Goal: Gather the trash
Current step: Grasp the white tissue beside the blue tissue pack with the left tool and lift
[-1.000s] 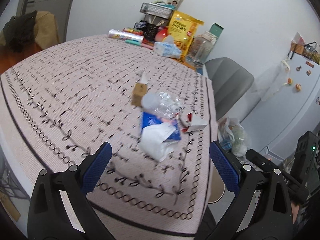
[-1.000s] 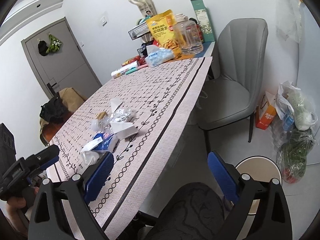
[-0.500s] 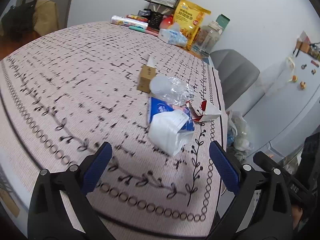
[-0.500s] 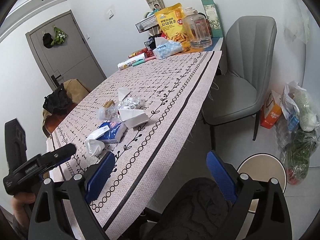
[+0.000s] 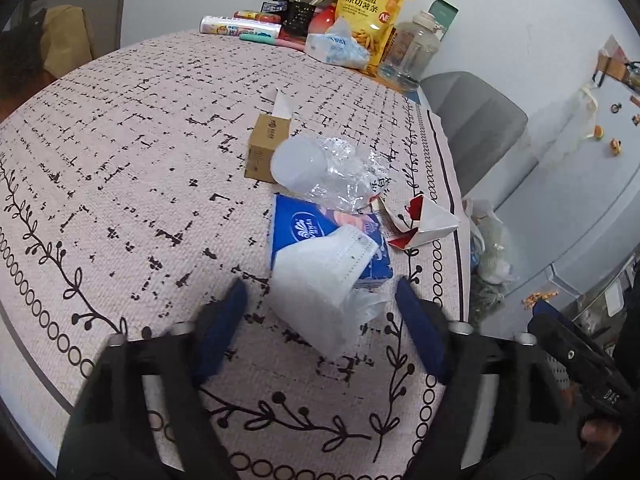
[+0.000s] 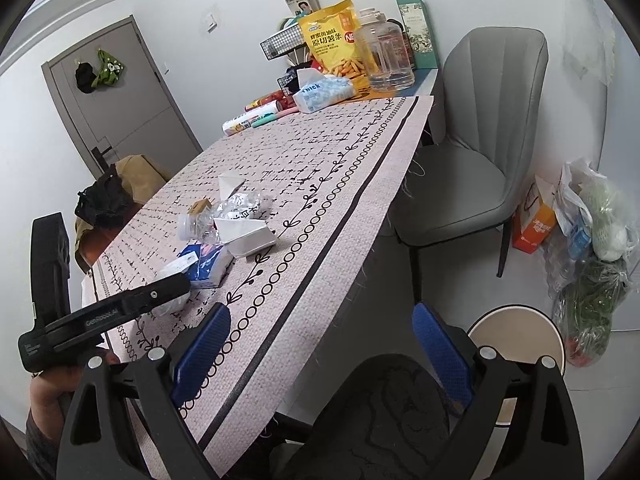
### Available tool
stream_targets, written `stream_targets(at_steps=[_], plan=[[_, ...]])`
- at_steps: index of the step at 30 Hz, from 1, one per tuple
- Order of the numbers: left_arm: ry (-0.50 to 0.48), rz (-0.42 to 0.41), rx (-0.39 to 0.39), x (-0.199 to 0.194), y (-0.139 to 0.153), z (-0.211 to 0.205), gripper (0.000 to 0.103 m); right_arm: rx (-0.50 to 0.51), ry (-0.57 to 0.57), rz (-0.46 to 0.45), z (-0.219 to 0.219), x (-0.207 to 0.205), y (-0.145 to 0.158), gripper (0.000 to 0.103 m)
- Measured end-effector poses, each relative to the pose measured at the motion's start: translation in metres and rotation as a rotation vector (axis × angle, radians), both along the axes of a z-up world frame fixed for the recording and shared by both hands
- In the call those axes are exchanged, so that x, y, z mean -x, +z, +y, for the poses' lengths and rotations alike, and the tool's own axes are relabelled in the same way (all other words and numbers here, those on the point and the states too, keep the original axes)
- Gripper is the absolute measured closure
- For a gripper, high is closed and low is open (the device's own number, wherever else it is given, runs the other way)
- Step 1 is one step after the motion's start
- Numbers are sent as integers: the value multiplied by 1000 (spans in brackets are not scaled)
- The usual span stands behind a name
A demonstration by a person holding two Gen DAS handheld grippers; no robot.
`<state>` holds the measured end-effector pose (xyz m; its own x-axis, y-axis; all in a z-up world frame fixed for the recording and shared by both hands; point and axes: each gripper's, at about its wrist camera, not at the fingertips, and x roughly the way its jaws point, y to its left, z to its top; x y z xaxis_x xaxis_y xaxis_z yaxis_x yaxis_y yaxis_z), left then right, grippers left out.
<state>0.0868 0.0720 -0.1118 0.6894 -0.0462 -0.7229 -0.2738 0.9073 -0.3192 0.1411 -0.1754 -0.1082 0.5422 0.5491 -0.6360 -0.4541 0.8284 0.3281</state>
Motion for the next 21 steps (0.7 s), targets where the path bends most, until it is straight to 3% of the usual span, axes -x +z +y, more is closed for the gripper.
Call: stream_targets(at_steps=[1,4,6,17,21], plan=[[-3,-2,15,3,-1,2,57,4,2,-1,2,-1,1,12],[-14,-20,41,11,0,7,71,14,14,-7,11,-1,3,12],[-10,-27,51,17,1,10,74,21,26,-12,19,-1,5,12],[95,-113,71,50,16,50,76,48,104,-21,68,-4,11,12],[125,-121,76,56,17,63,76,61,109,-23,81,-8,13,8]])
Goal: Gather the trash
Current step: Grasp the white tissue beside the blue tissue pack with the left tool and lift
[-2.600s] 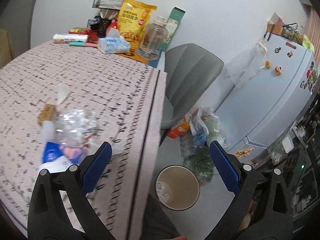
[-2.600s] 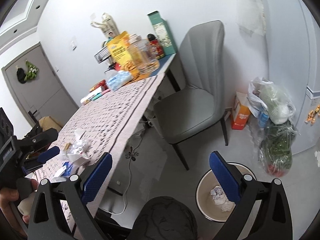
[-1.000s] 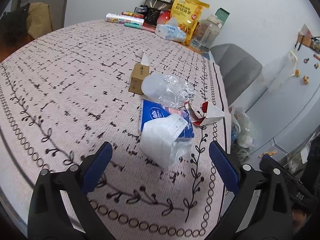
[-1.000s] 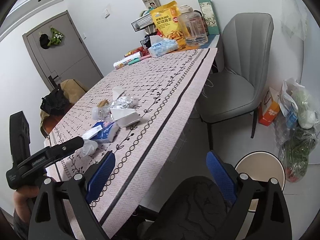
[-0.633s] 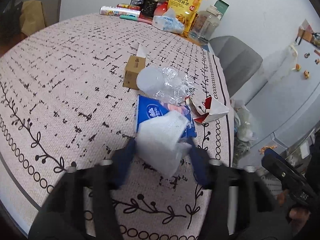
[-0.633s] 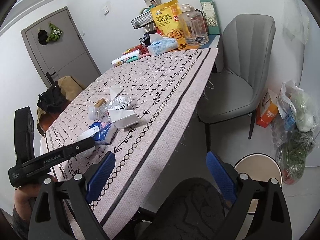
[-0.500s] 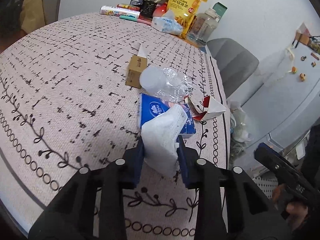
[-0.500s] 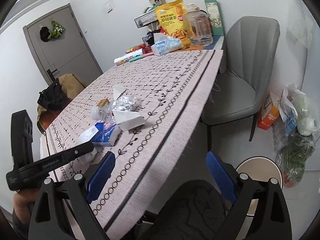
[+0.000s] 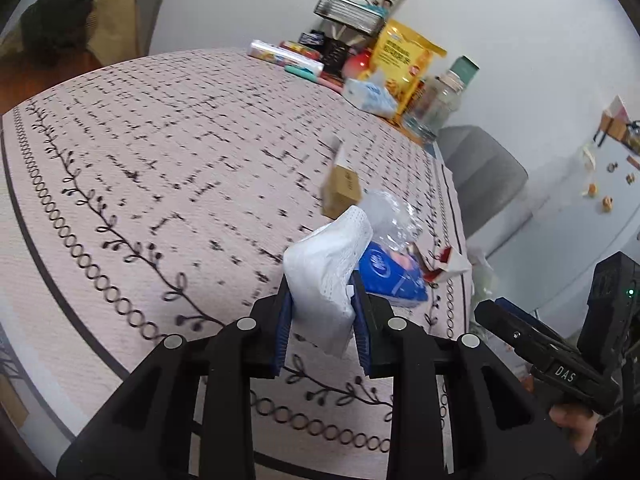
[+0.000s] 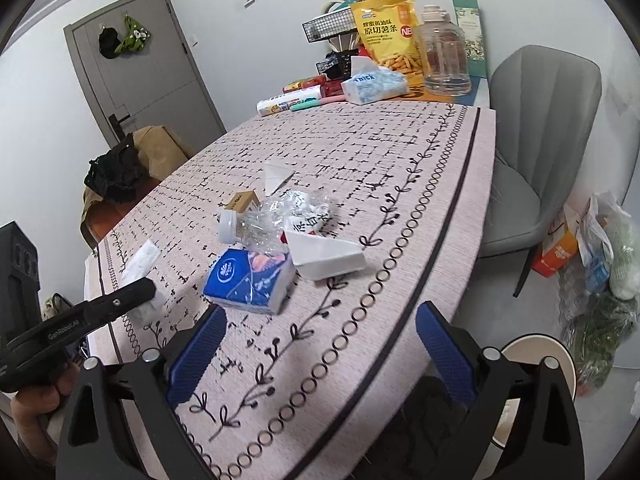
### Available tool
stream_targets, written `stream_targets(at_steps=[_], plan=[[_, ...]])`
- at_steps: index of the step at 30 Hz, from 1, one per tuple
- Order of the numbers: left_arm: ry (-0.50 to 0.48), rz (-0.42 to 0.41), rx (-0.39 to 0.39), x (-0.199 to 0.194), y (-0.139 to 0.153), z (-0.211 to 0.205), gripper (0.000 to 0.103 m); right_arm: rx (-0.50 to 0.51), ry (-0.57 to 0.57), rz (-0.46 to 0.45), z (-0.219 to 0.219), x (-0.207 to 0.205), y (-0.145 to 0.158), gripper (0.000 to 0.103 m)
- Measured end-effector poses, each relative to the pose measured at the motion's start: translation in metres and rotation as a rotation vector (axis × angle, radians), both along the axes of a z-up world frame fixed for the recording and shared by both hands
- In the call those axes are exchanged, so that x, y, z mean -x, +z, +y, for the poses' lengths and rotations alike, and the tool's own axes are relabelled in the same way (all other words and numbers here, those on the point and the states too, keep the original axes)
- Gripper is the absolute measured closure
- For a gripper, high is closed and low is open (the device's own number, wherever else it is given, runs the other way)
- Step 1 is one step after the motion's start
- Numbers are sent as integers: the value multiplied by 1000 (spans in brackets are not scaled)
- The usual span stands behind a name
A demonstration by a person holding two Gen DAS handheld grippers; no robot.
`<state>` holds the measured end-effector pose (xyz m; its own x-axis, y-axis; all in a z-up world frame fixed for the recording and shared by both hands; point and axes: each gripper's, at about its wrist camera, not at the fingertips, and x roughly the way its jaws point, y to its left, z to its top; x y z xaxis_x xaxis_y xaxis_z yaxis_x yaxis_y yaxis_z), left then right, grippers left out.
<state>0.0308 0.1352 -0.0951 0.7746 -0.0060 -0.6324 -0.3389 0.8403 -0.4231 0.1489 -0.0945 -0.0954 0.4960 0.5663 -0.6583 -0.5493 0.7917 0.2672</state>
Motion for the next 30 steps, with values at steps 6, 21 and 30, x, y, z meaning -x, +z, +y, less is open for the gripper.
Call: stream_targets(at_steps=[6,21,30], plan=[[31,8,8,0,-3,10,76,22,-7,0,17,-14,-1,8],[53,16,-10,-8,1,7,76,54,-14,40,37,-54,-15,52],[33,-2,-31,-8,11,-6,76,21,-23,7,18,-39,-1,56]])
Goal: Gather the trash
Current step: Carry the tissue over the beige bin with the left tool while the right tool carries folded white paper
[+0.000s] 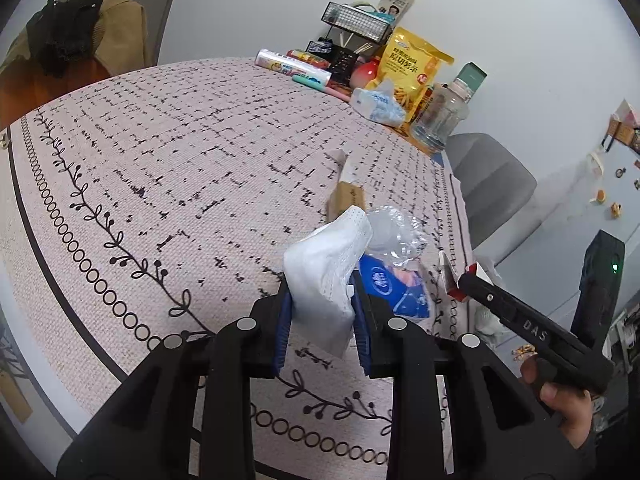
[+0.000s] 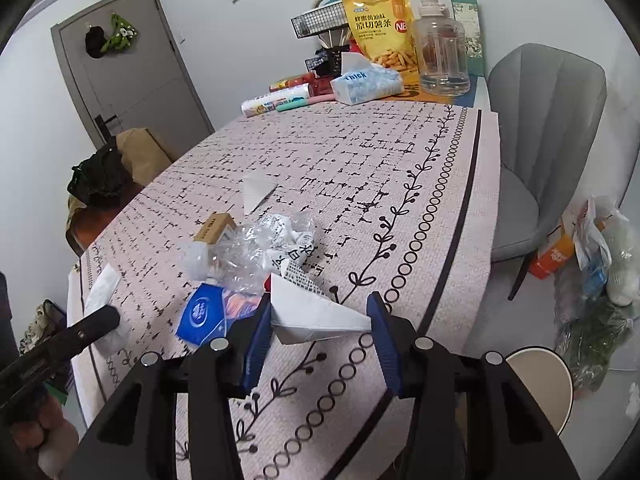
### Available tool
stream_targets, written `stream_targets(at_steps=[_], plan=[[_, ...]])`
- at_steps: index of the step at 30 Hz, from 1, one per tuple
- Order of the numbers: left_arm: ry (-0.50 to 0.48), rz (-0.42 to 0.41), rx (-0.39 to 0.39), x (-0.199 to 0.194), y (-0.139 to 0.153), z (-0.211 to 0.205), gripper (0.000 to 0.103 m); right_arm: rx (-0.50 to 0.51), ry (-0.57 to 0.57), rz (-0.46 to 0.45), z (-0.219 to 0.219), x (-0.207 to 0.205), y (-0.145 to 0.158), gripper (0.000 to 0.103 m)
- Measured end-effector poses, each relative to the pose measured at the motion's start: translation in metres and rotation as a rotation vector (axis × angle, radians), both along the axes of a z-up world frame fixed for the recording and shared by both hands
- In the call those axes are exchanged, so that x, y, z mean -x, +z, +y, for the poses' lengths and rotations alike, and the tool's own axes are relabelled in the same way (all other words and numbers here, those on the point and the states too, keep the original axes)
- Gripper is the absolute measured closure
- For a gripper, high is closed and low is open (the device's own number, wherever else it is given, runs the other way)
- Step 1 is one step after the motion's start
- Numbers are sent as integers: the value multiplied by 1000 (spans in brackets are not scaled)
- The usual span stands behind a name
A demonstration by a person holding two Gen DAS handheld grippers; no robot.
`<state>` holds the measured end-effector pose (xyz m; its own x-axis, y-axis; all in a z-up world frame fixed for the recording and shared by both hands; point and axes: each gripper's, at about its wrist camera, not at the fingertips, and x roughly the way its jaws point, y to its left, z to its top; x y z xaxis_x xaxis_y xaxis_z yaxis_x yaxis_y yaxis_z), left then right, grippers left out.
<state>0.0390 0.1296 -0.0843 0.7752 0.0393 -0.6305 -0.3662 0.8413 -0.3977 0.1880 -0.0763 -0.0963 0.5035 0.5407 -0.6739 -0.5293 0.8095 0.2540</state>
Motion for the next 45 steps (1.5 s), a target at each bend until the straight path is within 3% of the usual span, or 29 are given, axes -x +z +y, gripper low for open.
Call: stream_targets(at_steps=[11,23,34,45], plan=[[-83,-40,-52,-12,28,-35,76,-64,-6,-14,-41,27,21,56],[-226,-46,-84,-45,46,-91,76,-100,-179,6,-125,21,22,55],[-369,-17,-76,-90,43,-151,76,-69,-301,20,-191,21,9,55],[-478,65,-64,-140,16,-213,76,-38,-425,53,-255,7,-23,55]])
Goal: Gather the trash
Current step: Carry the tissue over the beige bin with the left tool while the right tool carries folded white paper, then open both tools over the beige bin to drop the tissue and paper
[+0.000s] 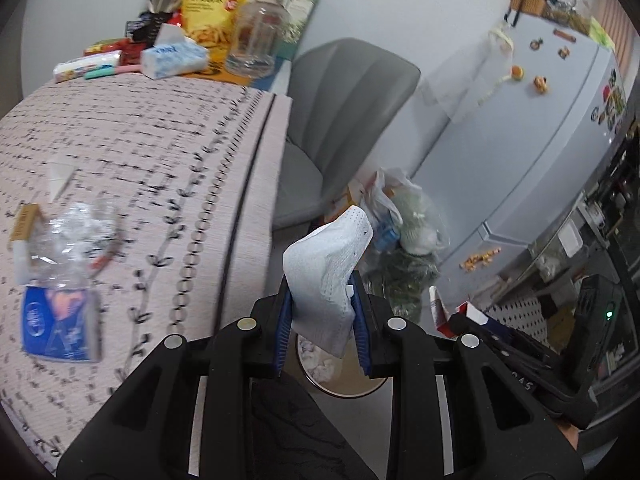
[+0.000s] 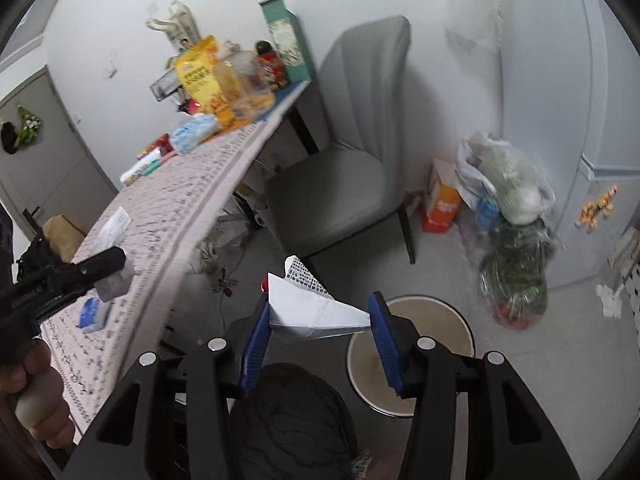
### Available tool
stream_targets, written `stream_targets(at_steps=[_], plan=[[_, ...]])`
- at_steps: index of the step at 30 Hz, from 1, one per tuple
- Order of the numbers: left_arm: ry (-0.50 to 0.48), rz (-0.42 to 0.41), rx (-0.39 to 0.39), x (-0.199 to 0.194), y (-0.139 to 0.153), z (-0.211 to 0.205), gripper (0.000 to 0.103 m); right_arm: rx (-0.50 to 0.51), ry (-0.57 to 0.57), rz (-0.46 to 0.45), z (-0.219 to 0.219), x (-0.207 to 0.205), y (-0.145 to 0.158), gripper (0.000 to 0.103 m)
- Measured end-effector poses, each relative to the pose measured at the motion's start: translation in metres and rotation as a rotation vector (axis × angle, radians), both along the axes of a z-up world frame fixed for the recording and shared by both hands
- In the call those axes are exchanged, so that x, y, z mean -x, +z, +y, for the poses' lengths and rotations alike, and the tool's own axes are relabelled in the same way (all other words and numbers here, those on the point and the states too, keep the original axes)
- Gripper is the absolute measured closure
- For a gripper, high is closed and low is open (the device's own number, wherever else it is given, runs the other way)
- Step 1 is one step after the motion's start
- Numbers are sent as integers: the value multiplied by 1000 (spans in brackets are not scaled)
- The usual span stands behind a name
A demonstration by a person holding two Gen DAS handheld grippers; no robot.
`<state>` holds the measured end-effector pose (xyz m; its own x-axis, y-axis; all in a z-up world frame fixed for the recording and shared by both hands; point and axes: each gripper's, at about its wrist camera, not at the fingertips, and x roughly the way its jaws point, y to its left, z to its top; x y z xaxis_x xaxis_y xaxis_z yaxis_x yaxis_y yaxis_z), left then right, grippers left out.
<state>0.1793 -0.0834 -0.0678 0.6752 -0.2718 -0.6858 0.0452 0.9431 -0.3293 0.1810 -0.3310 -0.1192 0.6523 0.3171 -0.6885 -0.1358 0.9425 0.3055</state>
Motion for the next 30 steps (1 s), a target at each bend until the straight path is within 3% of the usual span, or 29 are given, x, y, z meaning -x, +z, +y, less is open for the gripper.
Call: stream_targets(at_steps=[11,17,19,30], plan=[[-36,108,-32,-29,-35,-30,76,-37,-65,91,-31,-29,-61,55],[-67,135,-48,-43,-45,-51,76,-31,-111,93,-46,-44,-85,50],[-79,147,-52,-46,-49,-57,76,-8,-123,86,-51,-46,-89,38],[-178,237,-79,-73,-87,-112,76,-37,-190,88,-97,-39,-92,38]])
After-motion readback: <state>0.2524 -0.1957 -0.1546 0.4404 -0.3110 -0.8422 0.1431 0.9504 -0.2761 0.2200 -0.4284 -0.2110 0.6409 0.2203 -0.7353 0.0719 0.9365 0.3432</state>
